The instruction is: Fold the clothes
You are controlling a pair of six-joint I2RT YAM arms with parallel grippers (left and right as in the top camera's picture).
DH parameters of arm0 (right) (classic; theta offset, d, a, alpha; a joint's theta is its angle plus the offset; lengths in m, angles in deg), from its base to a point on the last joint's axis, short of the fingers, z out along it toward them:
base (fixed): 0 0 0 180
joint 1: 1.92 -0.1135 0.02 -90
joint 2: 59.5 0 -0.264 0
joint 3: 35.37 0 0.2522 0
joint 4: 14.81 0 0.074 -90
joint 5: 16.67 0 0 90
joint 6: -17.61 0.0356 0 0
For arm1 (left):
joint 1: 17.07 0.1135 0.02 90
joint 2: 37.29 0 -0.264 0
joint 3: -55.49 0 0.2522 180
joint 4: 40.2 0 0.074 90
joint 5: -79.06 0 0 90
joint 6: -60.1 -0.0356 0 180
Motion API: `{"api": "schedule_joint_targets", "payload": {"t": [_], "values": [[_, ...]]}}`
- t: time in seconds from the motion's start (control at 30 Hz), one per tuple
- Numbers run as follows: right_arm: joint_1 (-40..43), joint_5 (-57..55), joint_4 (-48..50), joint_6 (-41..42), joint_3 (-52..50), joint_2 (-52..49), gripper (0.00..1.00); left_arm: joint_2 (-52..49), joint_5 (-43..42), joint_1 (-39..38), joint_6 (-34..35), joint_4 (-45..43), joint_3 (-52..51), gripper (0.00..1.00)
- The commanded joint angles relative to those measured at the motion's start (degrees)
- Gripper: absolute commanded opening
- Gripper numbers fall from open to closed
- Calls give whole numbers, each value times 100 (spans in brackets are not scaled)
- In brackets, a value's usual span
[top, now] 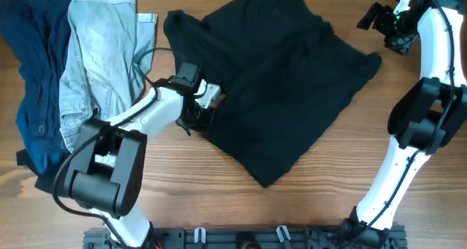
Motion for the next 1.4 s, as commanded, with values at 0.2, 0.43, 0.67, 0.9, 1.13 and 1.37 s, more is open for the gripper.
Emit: {"api": "schedule_joint_targets", "payload": {"t": [0.2, 0.43, 0.67, 0.9, 1.13, 1.37], "values": [[-33, 94, -46, -111, 142, 120, 100, -63, 2653, 1517, 317, -1305, -48, 75], [-28, -87, -992, 164, 142, 927, 86, 730, 992, 1554, 1294, 485, 1532, 100], [-188, -1259, -2494, 850, -7, 1768, 86, 1386, -203, 774, 2625, 2653, 1440, 100], [-540, -988, -2267, 850, -741, 1768, 82, 1373, 616, -1451, 4266, 1799, 127, 99], [-850, -1335, -1923, 761, -973, 1766, 82, 1368, 1969, -1545, 4859, 1064, -483, 76], [-850, -1335, -1849, 787, -973, 1766, 81, 809, 1991, -1547, 5635, 903, -498, 68]]}}
